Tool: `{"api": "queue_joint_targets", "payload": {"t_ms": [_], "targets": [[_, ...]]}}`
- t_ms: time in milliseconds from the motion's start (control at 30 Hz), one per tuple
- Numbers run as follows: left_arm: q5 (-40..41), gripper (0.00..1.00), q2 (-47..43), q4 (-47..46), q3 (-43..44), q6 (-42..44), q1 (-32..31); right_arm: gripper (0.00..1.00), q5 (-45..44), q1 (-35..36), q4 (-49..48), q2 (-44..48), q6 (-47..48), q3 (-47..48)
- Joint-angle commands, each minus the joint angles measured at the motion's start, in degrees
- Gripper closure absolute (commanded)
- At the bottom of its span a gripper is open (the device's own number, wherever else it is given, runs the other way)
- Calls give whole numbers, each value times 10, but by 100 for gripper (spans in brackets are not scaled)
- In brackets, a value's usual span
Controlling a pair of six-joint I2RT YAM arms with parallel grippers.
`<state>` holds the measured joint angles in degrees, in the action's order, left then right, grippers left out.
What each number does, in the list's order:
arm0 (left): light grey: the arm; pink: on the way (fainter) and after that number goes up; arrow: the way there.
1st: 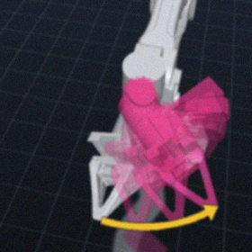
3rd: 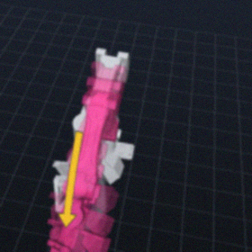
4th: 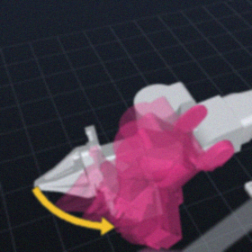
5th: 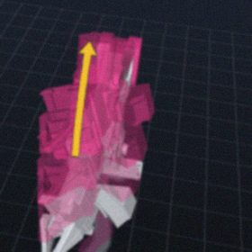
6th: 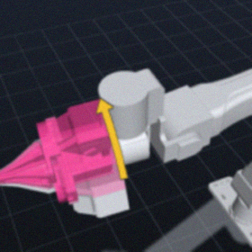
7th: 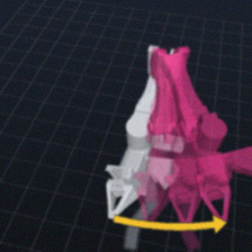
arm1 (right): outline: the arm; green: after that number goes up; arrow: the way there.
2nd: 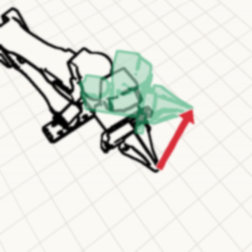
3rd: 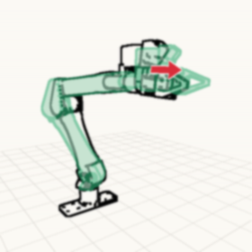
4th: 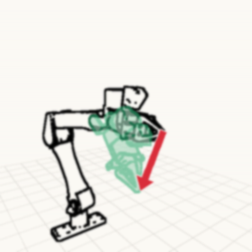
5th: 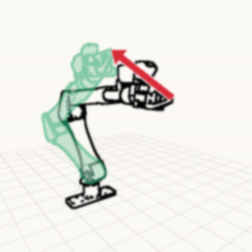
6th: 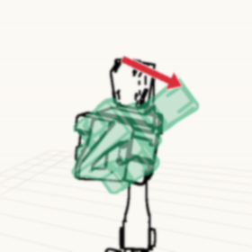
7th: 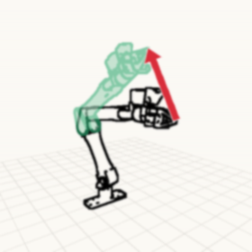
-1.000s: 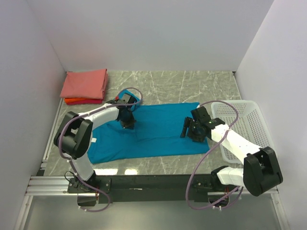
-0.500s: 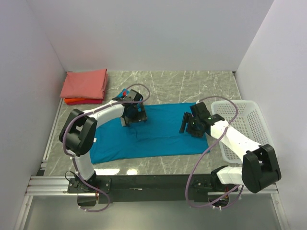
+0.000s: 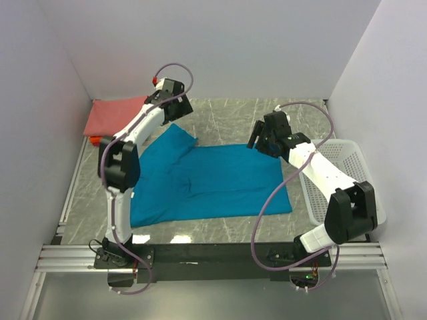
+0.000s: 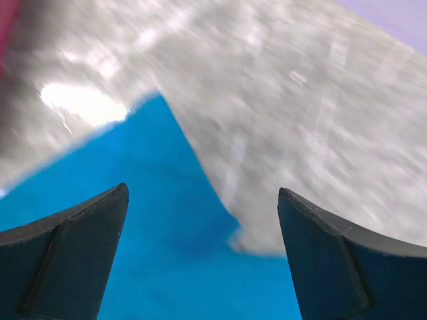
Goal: Fold and stack the t-shirts
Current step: Fold the tshirt
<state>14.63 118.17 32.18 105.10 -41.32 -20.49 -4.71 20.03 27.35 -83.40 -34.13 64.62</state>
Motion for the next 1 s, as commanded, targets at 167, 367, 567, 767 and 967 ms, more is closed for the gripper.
{"api": "queue_joint_targets", "payload": {"t_ms": [167,367,567,767,967], "targets": [[27,4,169,73,184,88,34,22,-9,-40,-11,-30,13,22],[76,13,234,83,224,109,43,22,1,-57,-15,-19,11,-21],[48,40,267,97,234,116,46,22,-2,-66,-18,-2,9,-54],[34,56,218,53,127,120,44,22,1,-71,-24,-4,7,-56],[76,88,232,74,149,135,41,23,-13,-75,-30,-34,13,-22]]}}
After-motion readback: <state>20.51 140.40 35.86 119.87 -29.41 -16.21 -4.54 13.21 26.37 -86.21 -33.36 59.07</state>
